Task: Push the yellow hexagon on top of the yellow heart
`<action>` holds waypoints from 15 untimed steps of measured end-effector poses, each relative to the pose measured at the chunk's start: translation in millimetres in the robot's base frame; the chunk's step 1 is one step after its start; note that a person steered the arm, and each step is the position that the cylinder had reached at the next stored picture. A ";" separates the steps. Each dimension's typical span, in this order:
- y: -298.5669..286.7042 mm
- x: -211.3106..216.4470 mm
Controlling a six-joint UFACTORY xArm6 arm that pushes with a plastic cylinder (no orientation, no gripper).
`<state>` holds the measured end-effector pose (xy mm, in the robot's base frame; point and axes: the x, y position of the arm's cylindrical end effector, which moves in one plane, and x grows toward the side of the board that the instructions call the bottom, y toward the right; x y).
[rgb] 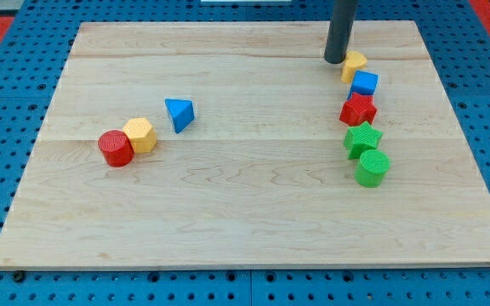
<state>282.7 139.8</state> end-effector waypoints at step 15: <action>-50.6 21.1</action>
<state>303.8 89.2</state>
